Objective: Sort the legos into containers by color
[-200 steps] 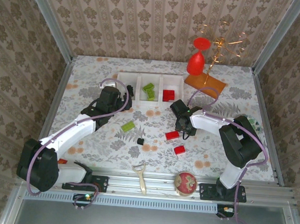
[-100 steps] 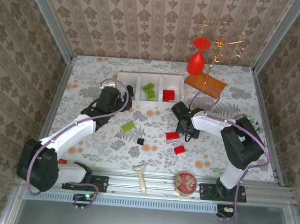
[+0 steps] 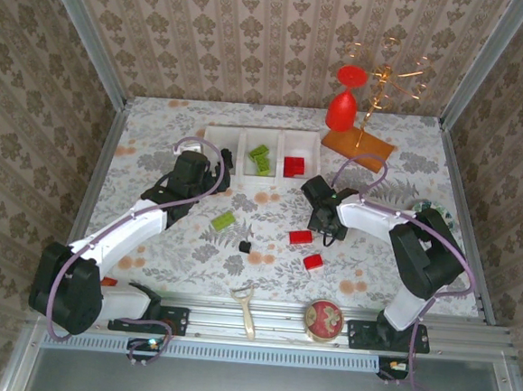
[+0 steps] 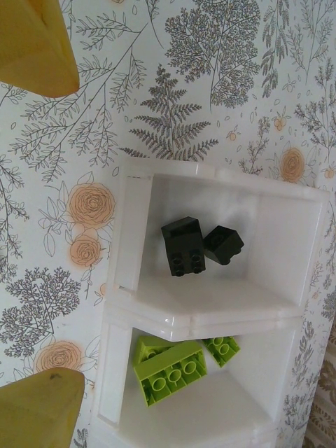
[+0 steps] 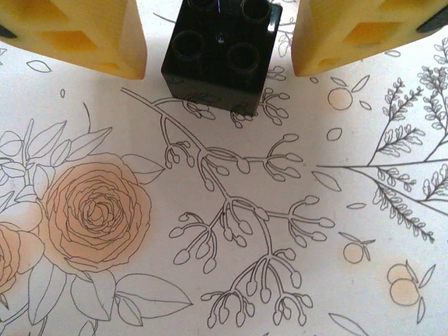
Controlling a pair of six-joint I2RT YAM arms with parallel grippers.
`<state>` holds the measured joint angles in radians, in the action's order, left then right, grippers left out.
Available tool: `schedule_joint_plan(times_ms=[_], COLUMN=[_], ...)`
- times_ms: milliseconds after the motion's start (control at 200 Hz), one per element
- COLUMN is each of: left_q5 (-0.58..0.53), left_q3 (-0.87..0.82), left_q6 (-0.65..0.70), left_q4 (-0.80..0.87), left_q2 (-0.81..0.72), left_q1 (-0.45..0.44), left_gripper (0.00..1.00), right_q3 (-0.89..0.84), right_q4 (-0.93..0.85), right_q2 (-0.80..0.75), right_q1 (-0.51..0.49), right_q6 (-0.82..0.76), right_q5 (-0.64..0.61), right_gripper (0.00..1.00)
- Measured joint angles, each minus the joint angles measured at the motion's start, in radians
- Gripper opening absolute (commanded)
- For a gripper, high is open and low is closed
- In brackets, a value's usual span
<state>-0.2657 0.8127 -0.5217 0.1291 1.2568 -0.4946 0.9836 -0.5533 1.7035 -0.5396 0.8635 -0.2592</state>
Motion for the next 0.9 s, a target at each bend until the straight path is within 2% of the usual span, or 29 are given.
schedule_joint_plan(times_ms=[200, 385, 530, 705, 900], left_q5=[0.000, 0.000, 0.000, 0.000, 0.000], left_q3=[0.000, -0.001, -0.001, -0.010, -0.035], left_q6=[-0.002, -0.002, -0.002, -0.002, -0.003], left_q4=[0.000, 0.000, 0.000, 0.000, 0.006], left_q2=[0.000, 0.000, 0.000, -0.009, -0.037], left_q1=[0.000, 0.006, 0.006, 0.015, 0.026], left_gripper=[1.00, 1.00, 1.00, 1.00, 1.00], right_q3=[0.000, 0.000, 0.004, 0.058, 0.233], right_q4=[0.013, 0.045, 0.057, 0.049, 0.049], right_q2=[0.018, 0.021, 0.020, 0.020, 0.026], right_q1=[0.007, 0.007, 0.006, -0.017, -0.078], right_q6=[0.000, -0.002, -0.011, -0.051, -0.134], right_q5=[0.018, 0.043, 0.052, 0.054, 0.054], right_gripper=[0.50, 0.33, 0.25, 0.23, 0.23])
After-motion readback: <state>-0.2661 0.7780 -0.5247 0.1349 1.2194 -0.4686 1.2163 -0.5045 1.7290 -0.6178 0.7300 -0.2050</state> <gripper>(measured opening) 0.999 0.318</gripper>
